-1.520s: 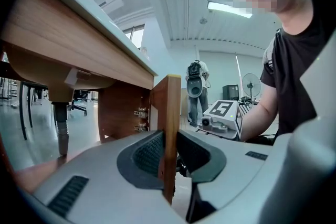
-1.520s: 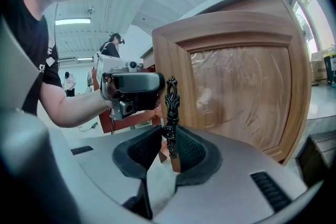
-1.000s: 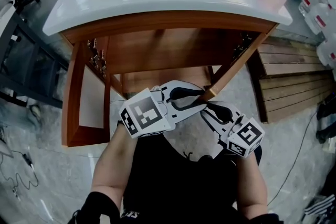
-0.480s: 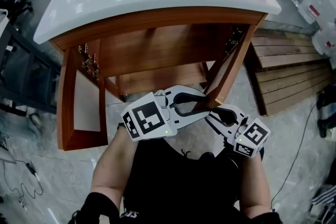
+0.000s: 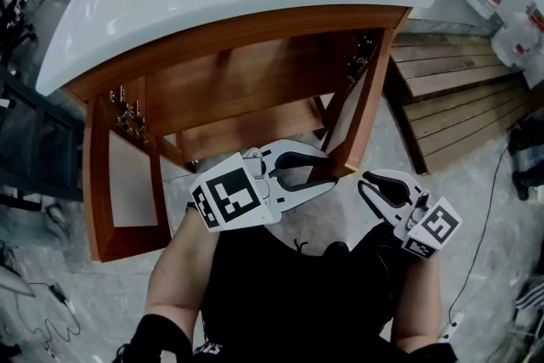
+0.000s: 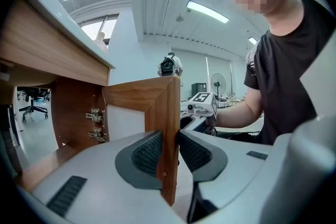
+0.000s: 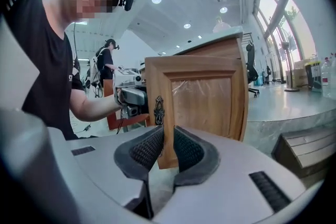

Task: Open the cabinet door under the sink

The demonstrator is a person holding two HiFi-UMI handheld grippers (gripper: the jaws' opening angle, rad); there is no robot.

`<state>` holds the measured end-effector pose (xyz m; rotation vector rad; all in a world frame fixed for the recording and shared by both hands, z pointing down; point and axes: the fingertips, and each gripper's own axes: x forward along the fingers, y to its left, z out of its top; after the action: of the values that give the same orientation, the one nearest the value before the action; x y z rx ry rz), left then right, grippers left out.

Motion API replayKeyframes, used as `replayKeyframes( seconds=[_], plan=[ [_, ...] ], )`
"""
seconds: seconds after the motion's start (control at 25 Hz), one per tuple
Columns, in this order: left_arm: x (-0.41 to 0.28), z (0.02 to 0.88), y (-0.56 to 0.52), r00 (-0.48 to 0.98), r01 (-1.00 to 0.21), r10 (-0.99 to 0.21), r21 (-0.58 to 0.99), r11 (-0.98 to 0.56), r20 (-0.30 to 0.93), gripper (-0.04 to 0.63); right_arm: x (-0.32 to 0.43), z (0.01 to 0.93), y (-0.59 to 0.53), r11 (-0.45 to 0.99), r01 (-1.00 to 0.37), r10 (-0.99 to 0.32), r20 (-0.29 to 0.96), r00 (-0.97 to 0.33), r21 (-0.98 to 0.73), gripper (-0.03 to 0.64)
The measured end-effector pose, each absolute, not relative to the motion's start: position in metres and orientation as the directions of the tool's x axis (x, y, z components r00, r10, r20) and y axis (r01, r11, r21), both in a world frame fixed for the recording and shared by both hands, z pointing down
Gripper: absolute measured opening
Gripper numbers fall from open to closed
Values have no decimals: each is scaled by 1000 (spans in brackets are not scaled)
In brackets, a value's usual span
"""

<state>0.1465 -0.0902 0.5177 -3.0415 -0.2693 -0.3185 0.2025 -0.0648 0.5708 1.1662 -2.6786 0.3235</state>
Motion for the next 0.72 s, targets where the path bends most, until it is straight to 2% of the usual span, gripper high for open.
replayKeyframes(
  seconds=[0.28, 0.72],
  plan=[
    [158, 518, -82, 956, 221, 207, -47, -974, 207, 109, 198, 532, -58, 691, -708, -693, 148, -706, -146, 71],
    [191, 520, -61, 930, 317, 297, -64, -946, 217, 98, 204, 520, -47, 718, -688, -672, 150, -725, -107, 86]
  ],
)
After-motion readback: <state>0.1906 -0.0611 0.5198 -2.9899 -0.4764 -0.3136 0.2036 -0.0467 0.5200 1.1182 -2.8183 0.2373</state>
